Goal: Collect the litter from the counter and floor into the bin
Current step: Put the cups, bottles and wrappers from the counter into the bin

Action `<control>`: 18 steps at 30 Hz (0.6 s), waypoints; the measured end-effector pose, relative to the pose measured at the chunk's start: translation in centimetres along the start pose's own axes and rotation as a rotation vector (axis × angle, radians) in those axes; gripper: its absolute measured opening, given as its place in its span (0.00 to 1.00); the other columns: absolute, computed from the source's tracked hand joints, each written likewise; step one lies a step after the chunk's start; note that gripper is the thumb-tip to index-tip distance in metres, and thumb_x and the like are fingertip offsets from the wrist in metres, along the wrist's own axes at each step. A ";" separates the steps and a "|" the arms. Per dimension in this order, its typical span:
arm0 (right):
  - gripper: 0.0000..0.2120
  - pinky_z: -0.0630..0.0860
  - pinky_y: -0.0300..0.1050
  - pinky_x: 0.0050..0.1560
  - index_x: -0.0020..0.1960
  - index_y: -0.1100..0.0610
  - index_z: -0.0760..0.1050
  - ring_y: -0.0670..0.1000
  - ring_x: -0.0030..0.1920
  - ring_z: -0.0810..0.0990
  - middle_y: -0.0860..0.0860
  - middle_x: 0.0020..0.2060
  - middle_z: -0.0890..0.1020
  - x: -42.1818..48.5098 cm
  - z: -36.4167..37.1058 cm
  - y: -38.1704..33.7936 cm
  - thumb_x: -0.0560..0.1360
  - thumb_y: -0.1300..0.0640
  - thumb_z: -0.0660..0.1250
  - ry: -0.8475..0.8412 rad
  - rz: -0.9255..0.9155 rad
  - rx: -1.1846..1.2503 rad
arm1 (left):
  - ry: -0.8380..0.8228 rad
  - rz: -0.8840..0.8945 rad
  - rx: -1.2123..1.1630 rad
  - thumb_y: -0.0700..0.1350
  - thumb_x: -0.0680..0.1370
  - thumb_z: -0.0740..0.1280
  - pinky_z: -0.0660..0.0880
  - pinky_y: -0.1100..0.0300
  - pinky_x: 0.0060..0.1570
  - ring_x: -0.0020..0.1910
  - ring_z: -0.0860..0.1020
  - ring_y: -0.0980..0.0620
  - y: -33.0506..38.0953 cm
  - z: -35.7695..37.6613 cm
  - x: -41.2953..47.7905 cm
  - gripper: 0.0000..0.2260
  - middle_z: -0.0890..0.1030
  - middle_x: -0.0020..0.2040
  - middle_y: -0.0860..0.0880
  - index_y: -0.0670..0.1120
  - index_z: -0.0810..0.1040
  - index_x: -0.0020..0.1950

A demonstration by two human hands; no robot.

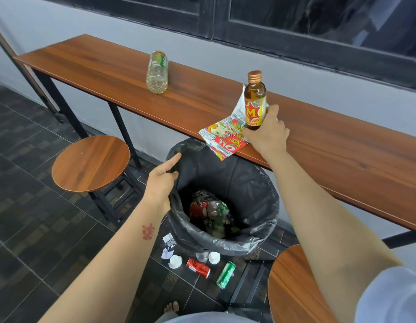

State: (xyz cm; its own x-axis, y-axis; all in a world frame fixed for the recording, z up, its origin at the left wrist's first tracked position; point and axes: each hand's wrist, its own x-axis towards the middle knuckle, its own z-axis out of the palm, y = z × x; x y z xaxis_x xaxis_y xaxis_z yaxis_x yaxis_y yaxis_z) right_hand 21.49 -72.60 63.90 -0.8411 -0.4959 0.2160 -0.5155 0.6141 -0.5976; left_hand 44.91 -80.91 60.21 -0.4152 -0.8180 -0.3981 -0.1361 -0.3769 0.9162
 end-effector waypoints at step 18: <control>0.27 0.75 0.56 0.56 0.60 0.53 0.63 0.56 0.57 0.74 0.54 0.55 0.76 -13.8 2.7 -0.3 0.68 0.50 0.74 -0.350 -0.122 0.167 | 0.010 0.033 -0.073 0.31 0.80 0.59 0.74 0.60 0.56 0.61 0.73 0.53 0.1 -3.4 -3.2 0.21 0.76 0.66 0.53 0.51 0.80 0.64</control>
State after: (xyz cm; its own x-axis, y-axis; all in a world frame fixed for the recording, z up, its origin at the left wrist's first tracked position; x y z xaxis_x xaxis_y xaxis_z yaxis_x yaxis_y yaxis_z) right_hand 33.71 -67.62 59.01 -0.6537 -0.7560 0.0346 -0.5503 0.4435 -0.7074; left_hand 49.25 -79.84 61.44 -0.4097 -0.8345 -0.3683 -0.0563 -0.3799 0.9233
